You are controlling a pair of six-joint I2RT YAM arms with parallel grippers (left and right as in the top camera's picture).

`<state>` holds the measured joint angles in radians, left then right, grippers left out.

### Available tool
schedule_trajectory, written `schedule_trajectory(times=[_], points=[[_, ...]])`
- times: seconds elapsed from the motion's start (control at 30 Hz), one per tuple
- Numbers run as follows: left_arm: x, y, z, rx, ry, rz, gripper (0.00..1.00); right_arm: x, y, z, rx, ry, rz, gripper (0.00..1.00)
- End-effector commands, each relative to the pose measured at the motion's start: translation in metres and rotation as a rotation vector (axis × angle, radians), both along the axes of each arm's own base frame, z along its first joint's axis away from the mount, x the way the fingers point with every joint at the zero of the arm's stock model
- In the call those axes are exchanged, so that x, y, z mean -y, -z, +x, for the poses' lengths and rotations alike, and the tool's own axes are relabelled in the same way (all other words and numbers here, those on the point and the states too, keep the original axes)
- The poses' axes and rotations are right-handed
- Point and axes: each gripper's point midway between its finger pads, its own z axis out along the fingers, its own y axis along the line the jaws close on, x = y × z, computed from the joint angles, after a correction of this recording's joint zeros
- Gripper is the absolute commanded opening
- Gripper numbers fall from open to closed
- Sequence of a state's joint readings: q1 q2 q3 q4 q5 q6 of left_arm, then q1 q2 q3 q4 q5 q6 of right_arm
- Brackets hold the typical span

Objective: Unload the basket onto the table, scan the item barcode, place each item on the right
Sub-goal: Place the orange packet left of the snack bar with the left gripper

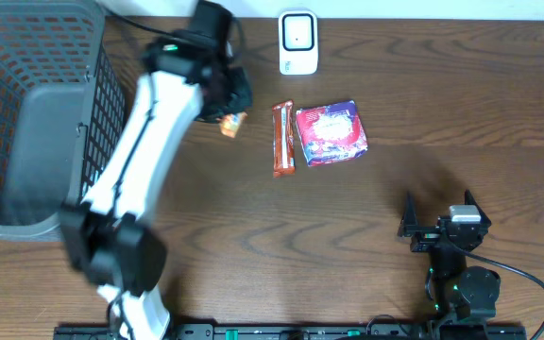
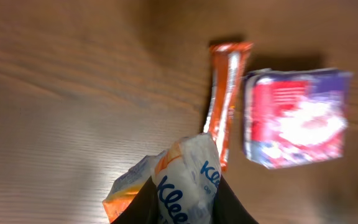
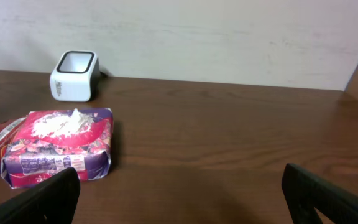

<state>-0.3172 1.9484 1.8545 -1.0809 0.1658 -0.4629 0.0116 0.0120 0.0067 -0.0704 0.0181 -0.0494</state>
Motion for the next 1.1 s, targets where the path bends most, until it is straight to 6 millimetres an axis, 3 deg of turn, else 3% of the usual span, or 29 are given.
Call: schedule_trajectory(times=[0.0,0.1,0.17,0.23,0.3,0.4,0.5,0.63,0.77,0.87,0.97,1.07], points=[[0.002,0.049,-0.001,-0.124,-0.103,0.041,0.07,0.002,0.000,0.000,0.000,0.006,-0.011,0.99],[0.004,0.090,0.000,-0.213,-0.151,0.061,0.08,0.002,0.000,0.000,0.000,0.006,-0.011,0.99],[0.007,0.106,-0.001,-0.248,-0.151,0.058,0.27,0.002,0.000,0.000,0.000,0.006,-0.011,0.99],[0.012,0.110,0.000,-0.258,-0.145,0.031,0.38,0.002,0.000,0.000,0.000,0.006,-0.011,0.99],[0.022,0.105,0.003,-0.248,-0.128,-0.024,0.71,0.002,0.000,0.000,0.000,0.006,-0.011,0.99],[0.040,0.078,0.014,-0.194,-0.067,-0.136,0.74,0.002,0.000,0.000,0.000,0.006,-0.011,0.99],[0.046,0.032,0.029,-0.098,-0.047,-0.219,0.84,0.002,0.000,0.000,0.000,0.006,-0.011,0.99],[0.030,-0.052,0.049,0.110,-0.057,-0.285,0.83,0.002,0.000,0.000,0.000,0.006,-0.011,0.99],[-0.020,-0.145,0.058,0.384,-0.084,-0.307,0.83,0.002,0.000,0.000,0.000,0.006,-0.011,0.99],[-0.099,-0.196,0.054,0.554,-0.255,-0.205,0.82,0.002,0.000,0.000,0.000,0.006,-0.011,0.99],[-0.190,-0.227,0.037,0.658,-0.475,-0.064,0.82,0.002,0.000,0.000,0.000,0.006,-0.011,0.99],[-0.266,-0.230,0.008,0.649,-0.656,0.027,0.83,0.002,0.000,0.000,0.000,0.006,-0.011,0.99]])
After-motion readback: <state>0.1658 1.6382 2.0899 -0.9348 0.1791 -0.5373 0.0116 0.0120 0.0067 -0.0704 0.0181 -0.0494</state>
